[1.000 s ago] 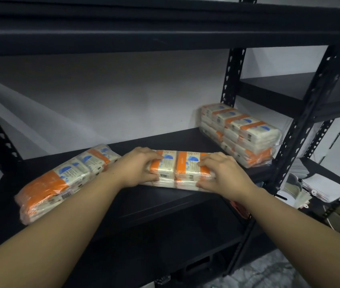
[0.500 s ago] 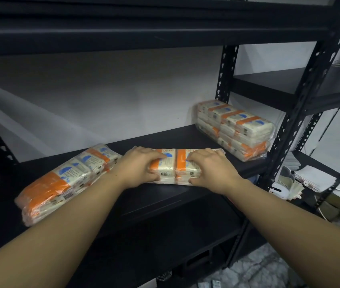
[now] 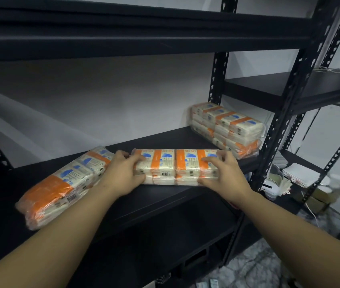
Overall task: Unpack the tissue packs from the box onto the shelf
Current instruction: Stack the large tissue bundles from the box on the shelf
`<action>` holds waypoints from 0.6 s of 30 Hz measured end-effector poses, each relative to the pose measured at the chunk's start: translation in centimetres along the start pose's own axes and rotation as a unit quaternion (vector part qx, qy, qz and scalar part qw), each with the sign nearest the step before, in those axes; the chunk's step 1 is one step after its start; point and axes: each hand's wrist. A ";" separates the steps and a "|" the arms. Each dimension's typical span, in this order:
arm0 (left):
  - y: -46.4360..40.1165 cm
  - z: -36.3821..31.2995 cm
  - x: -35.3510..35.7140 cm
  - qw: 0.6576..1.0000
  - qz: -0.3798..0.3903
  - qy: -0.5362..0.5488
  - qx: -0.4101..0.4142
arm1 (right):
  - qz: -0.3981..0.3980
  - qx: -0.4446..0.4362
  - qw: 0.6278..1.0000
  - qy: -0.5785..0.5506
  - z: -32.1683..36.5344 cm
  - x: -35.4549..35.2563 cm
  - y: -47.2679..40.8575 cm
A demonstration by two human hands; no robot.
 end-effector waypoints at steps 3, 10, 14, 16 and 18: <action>0.1 0.3 0.2 1.000 0.017 0.005 -0.008 | 0.003 0.041 0.999 -0.006 -0.6 -0.2 0.1; 0.3 1.6 0.7 0.991 -0.023 0.133 -0.027 | -0.021 0.056 0.997 -0.046 -0.7 -0.7 0.4; -0.9 1.6 0.1 0.980 -0.043 0.190 -0.030 | -0.056 0.051 0.994 -0.081 -0.7 -1.4 -0.4; -2.2 1.3 -0.5 0.972 -0.060 0.227 -0.032 | -0.076 0.042 0.992 -0.097 -0.7 -2.3 -1.4; -4.0 0.8 -1.0 0.959 -0.093 0.266 -0.032 | -0.102 0.028 0.989 -0.101 -0.6 -3.5 -2.7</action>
Point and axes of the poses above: each hand's wrist, its own y-axis away from the middle knuckle, its own x-axis out of the palm, z = x × y, and after that the axes turned 11 degrees about -z, right-handed
